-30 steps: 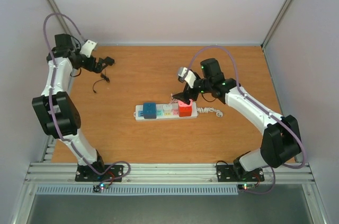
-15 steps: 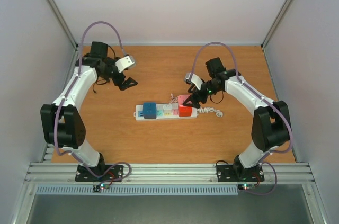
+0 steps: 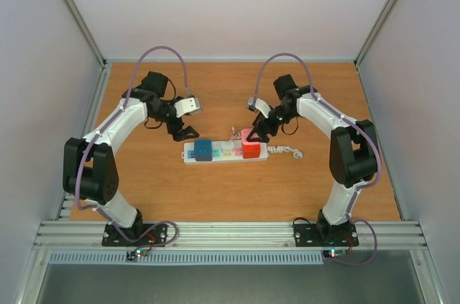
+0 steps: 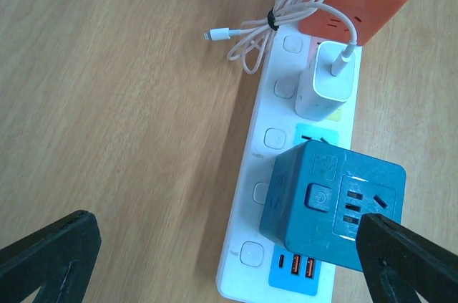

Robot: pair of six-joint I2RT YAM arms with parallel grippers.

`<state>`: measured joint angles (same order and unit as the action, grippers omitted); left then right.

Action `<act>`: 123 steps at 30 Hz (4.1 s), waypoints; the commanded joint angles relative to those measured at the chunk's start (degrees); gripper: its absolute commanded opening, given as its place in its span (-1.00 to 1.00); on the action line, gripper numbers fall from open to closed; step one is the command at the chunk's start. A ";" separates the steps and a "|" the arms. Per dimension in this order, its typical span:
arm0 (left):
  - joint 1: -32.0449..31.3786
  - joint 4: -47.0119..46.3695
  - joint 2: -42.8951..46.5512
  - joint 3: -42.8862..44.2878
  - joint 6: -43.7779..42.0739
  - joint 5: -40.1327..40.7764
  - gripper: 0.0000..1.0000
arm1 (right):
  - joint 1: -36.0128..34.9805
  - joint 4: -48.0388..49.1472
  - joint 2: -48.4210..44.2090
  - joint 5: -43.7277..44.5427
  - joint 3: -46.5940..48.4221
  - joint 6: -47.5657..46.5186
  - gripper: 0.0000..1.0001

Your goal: Pull the plug off the socket

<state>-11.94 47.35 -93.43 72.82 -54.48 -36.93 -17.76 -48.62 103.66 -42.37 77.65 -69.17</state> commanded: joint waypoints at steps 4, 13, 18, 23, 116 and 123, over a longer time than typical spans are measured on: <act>-0.44 -1.45 0.82 -0.92 -1.52 -0.72 0.96 | 0.27 -7.81 2.03 -2.54 4.49 -4.16 0.74; -0.42 -4.82 0.25 -2.17 -0.28 0.80 0.94 | 0.27 -13.34 0.72 -4.03 6.74 -6.98 0.33; -0.51 -4.90 0.09 -1.91 -0.06 0.37 0.93 | 0.34 -12.48 0.51 -4.00 7.08 -5.75 0.45; -0.51 -4.37 0.29 -1.78 -0.18 0.45 0.94 | 1.47 -14.34 5.16 -4.95 11.32 -4.79 0.64; -21.67 -50.05 4.49 -19.84 19.69 -7.55 0.65 | -2.81 9.25 -14.39 -1.69 -16.06 -11.99 -0.38; -24.19 -53.61 0.64 -17.70 21.74 -6.11 0.30 | -2.81 10.56 -14.46 -1.88 -16.74 -11.26 -0.37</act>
<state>-34.89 1.34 -90.48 53.32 -34.72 -42.50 -20.27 -39.09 90.65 -42.89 61.47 -80.05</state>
